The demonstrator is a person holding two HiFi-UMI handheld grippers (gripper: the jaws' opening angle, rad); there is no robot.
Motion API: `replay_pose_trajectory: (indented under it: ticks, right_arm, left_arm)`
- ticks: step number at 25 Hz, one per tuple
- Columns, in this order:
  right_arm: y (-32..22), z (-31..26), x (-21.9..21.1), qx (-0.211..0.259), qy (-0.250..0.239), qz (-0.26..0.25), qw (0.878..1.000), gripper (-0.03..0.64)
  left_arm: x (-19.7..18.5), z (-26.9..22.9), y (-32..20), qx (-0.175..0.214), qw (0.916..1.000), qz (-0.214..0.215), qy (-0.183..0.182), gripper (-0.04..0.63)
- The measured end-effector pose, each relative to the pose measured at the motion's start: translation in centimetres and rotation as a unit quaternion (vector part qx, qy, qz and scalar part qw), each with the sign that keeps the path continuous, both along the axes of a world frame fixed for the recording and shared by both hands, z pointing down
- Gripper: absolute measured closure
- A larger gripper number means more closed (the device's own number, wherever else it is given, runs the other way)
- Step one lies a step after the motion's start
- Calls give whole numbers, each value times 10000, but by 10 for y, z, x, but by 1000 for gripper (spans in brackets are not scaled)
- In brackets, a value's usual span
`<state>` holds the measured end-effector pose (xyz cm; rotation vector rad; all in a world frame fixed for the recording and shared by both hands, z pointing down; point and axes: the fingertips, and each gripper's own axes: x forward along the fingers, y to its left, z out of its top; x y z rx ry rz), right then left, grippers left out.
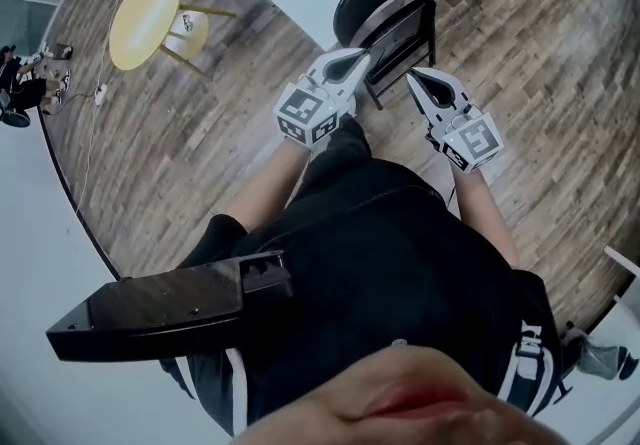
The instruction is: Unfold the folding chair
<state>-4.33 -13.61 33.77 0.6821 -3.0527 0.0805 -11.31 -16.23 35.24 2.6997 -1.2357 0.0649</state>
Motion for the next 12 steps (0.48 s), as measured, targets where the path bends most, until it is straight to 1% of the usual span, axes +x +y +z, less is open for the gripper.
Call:
replay_pose_trajectory:
  ticks: [6, 10, 12]
  right_arm:
    - [-48, 2, -23, -111, 105, 458, 9988, 609]
    - [-94, 6, -44, -242, 103, 792, 9965, 609]
    - [-114, 8, -50, -302, 65, 969, 9948, 609]
  left_arm:
    - [-27, 14, -79, -104, 9993, 358, -84, 591]
    - [-49, 34, -143, -340, 9974, 593, -215, 591]
    - [-55, 47, -170, -544, 9954, 715, -320, 591]
